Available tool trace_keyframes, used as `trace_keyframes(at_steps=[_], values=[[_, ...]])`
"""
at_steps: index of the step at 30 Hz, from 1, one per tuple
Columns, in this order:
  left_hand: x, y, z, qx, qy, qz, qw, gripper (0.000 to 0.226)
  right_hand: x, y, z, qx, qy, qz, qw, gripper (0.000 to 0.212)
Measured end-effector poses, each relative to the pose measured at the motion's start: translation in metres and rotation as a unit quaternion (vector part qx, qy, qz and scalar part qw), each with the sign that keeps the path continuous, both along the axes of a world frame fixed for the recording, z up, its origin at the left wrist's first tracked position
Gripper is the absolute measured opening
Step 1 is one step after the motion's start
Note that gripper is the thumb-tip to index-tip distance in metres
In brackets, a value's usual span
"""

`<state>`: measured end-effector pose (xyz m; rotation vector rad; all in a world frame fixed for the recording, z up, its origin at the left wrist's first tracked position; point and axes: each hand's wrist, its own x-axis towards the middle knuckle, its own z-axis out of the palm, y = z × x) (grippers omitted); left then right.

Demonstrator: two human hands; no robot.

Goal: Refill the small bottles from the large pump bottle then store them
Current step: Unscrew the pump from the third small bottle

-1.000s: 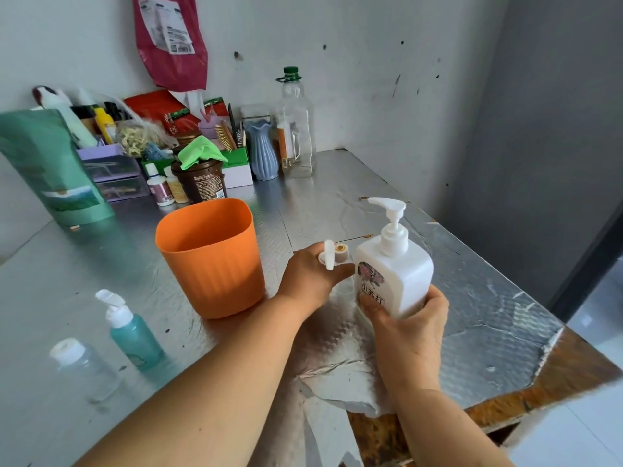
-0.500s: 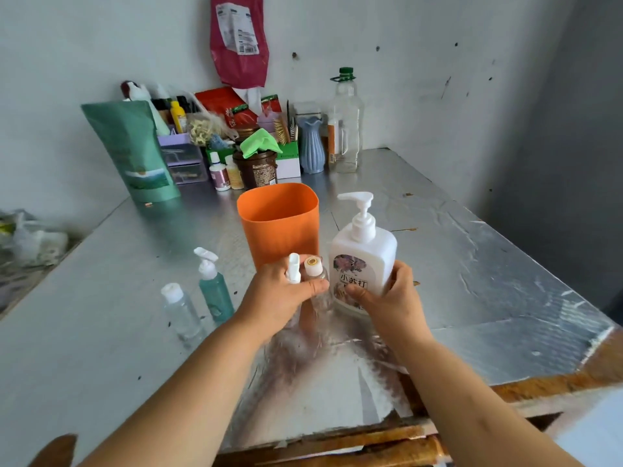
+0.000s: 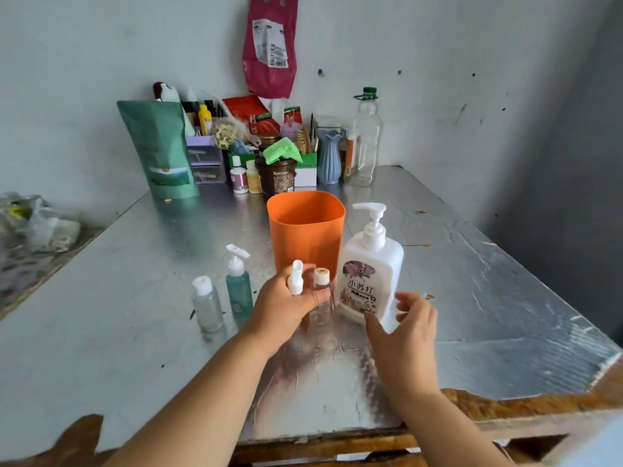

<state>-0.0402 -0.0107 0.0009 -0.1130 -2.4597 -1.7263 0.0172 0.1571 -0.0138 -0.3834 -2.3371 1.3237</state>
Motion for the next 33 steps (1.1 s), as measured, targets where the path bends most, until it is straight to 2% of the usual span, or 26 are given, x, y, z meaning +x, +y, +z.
trace_keyframes(at_steps=[3,5,10,14,16,19,21,23,27,31,33], values=[[0.001,-0.001,-0.007,0.012,-0.010,0.004,1.000,0.042,0.002,-0.008,0.002,0.020,-0.035,0.103,0.994,0.015],[0.001,-0.004,-0.012,0.029,-0.015,0.008,0.999,0.043,0.000,-0.020,0.005,0.052,-0.057,0.178,0.981,0.004],[0.008,-0.013,-0.016,0.015,-0.021,0.005,1.000,0.048,-0.017,-0.045,0.009,0.143,-0.070,0.226,0.961,0.020],[0.016,-0.021,-0.021,0.010,-0.025,-0.006,1.000,0.052,-0.029,-0.053,0.016,0.163,-0.101,0.229,0.954,0.027],[0.019,-0.025,-0.024,0.012,-0.028,-0.021,0.999,0.045,-0.029,-0.053,0.019,0.150,-0.101,0.227,0.957,0.027],[0.024,-0.027,-0.024,0.015,-0.010,-0.036,0.999,0.031,-0.024,-0.053,0.025,0.064,-0.022,0.230,0.971,0.018],[0.027,-0.026,-0.023,0.001,0.006,-0.052,0.999,0.025,-0.019,-0.058,0.031,0.035,0.005,0.248,0.968,0.026],[0.028,-0.026,-0.023,-0.010,0.014,-0.064,0.998,0.021,-0.022,-0.062,0.035,0.046,0.008,0.239,0.970,0.037],[0.030,-0.028,-0.024,-0.017,0.019,-0.081,0.996,0.028,-0.033,-0.064,0.038,0.086,0.020,0.212,0.973,0.017],[0.030,-0.028,-0.023,0.009,0.013,-0.090,0.996,0.037,-0.034,-0.063,0.040,0.145,0.035,0.253,0.956,0.014],[0.030,-0.028,-0.023,0.010,0.014,-0.096,0.995,0.037,-0.036,-0.060,0.042,0.124,0.018,0.275,0.953,0.013]])
